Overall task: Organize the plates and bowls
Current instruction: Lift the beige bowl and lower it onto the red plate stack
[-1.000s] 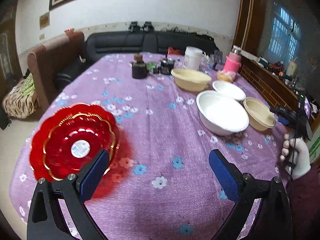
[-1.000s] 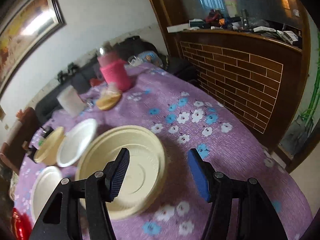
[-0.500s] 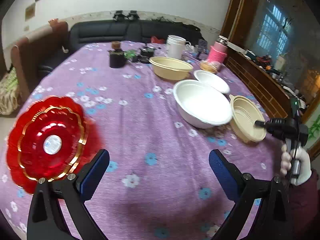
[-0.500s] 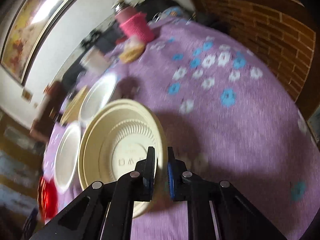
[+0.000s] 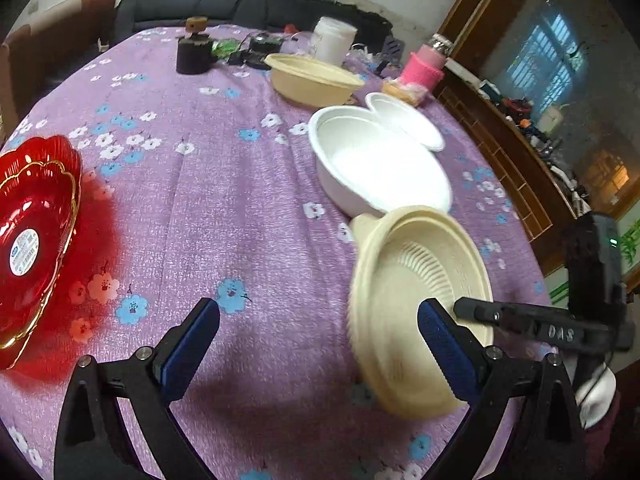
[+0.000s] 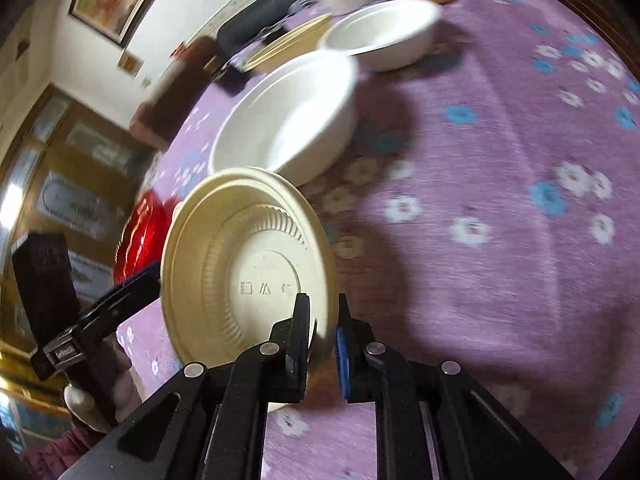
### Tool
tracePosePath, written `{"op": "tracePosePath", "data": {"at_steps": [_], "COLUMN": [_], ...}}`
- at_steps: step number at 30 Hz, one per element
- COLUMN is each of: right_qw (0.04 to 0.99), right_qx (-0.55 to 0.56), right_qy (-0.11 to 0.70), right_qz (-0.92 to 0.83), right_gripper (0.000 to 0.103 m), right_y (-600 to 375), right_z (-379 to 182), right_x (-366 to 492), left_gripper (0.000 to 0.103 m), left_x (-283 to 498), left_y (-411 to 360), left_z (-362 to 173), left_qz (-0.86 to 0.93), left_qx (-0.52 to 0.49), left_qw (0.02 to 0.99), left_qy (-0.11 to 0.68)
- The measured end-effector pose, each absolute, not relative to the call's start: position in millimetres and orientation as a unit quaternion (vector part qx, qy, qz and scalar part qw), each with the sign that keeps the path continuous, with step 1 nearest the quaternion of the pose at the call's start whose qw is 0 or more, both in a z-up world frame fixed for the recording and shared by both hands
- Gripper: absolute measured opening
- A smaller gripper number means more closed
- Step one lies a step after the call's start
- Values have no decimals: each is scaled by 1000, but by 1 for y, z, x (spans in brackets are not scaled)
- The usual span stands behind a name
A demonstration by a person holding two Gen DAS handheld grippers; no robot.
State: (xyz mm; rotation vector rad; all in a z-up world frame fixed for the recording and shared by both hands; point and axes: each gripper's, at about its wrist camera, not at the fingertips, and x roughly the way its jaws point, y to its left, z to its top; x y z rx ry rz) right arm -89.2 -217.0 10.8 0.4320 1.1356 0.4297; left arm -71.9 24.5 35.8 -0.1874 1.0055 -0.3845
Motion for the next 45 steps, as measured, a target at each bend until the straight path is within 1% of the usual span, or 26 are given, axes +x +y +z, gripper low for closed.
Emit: {"op": "tracePosePath", "data": {"at_steps": [1, 2, 4, 5, 6, 7, 10, 14, 18, 21, 25, 30, 36, 39, 41, 43, 45], "right_qw": [802, 803, 805, 806, 808, 809, 812, 822, 832, 833, 831, 825, 819, 824, 828, 836, 841], "right_qx": [192, 189, 184, 181, 178, 177, 177, 162, 139, 119, 81, 46, 33, 16, 3, -9, -14], "right_qy": [529, 529, 528, 528, 527, 526, 521, 506, 483, 469, 458, 474, 501, 502, 498, 489, 481], "right_qz": [200, 200, 198, 197, 195, 194, 195, 203, 236, 269, 304, 303, 276, 263, 259, 250, 248], "right_gripper": [15, 15, 15, 15, 15, 15, 13, 13, 14, 14, 14, 14, 15, 15, 16, 16, 17], "right_y": [-208, -204, -194, -190, -185, -181, -175, -151, -103, -53, 21, 89, 120, 125, 127, 128, 129], "right_z": [10, 9, 8, 7, 7, 7, 16, 38, 69, 88, 100, 80, 44, 37, 34, 32, 33], "right_x": [-89, -88, -88, -87, -88, -89, -89, -82, -72, -55, -35, -9, 14, 17, 16, 15, 13], "left_gripper": [84, 77, 32, 26, 17, 14, 14, 14, 14, 15, 20, 20, 23, 26, 33, 46, 52], "left_x": [-70, -68, -63, -61, -60, -61, -68, -75, -81, -80, -69, -49, -27, -24, -21, -22, -25], "left_y": [24, 23, 21, 20, 20, 21, 28, 62, 118, 158, 215, 264, 286, 284, 283, 282, 280], "left_z": [33, 30, 22, 17, 11, 9, 13, 37, 68, 85, 90, 71, 40, 35, 34, 35, 38], "left_qz": [-184, -184, -184, -188, -192, -194, -183, -163, -123, -79, -14, 32, 43, 34, 24, 9, 2], "left_qx": [-89, -86, -78, -81, -87, -89, -88, -115, -141, -142, -137, -152, -154, -156, -163, -173, -178], "left_qw": [851, 849, 839, 832, 824, 821, 827, 844, 867, 882, 890, 878, 856, 856, 855, 855, 856], "left_qy": [483, 488, 505, 516, 526, 529, 523, 498, 461, 442, 435, 454, 492, 492, 492, 490, 486]}}
